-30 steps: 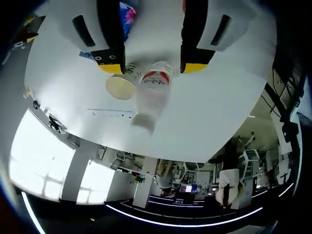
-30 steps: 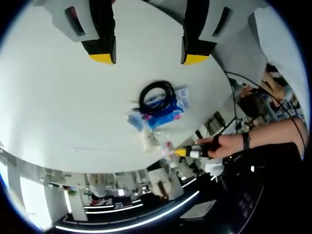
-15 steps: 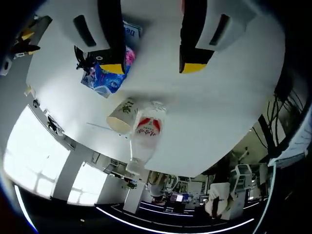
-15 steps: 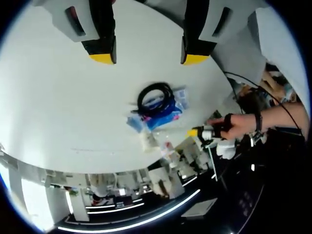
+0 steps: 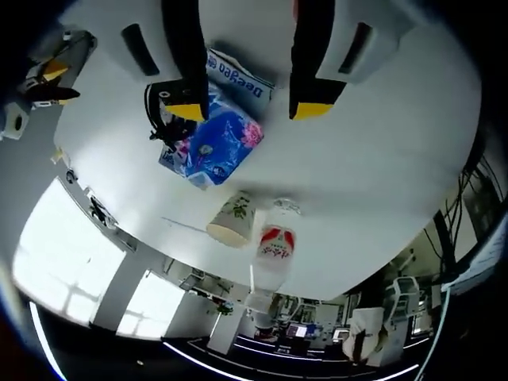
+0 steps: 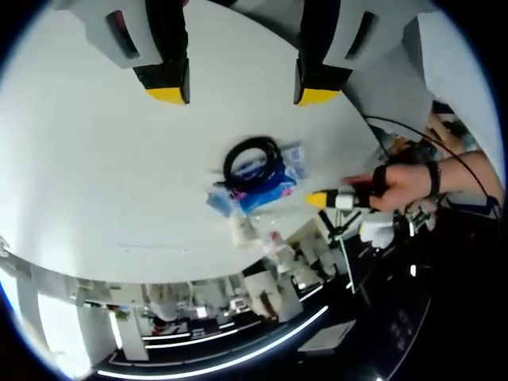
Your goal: Arrange the tabletop items into an orderly group along one side of the table until the central work area is clear of visible clutter.
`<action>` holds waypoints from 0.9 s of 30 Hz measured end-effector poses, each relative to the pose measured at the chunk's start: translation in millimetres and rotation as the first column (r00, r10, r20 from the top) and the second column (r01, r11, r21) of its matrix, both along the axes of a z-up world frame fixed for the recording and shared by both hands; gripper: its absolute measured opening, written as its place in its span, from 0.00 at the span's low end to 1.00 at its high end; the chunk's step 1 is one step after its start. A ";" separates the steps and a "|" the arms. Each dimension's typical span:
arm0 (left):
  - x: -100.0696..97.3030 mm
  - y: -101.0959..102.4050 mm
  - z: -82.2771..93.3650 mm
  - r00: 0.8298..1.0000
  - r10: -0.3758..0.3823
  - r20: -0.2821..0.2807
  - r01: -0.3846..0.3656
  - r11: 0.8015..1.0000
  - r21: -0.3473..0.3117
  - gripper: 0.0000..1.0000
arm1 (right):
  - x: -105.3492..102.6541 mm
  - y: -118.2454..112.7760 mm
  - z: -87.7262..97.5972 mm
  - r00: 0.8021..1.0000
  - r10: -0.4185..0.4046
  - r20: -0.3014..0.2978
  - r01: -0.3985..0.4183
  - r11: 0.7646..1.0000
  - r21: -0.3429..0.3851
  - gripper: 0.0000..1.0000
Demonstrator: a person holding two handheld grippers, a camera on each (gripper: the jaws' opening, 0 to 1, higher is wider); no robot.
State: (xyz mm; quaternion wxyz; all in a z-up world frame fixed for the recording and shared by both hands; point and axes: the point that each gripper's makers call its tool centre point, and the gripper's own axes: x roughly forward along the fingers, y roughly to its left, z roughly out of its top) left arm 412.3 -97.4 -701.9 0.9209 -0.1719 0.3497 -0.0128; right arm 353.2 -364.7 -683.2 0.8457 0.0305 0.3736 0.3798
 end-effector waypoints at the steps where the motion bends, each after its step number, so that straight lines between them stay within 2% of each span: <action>1: -0.3 -3.6 -0.6 1.000 -0.009 0.000 0.009 1.000 -0.002 0.39 | 0.3 -0.5 0.0 1.000 -0.003 0.000 0.003 1.000 0.001 0.53; 10: -2.1 -24.7 -5.6 0.997 -0.071 -0.014 0.071 0.997 0.006 0.37 | -1.0 -2.8 -0.7 1.000 -0.014 -0.003 0.015 1.000 0.002 0.53; 27: 1.2 -68.5 -4.0 0.984 -0.176 0.003 0.176 0.984 -0.001 0.35 | -3.6 -5.2 2.9 1.000 -0.017 -0.001 0.017 1.000 -0.006 0.53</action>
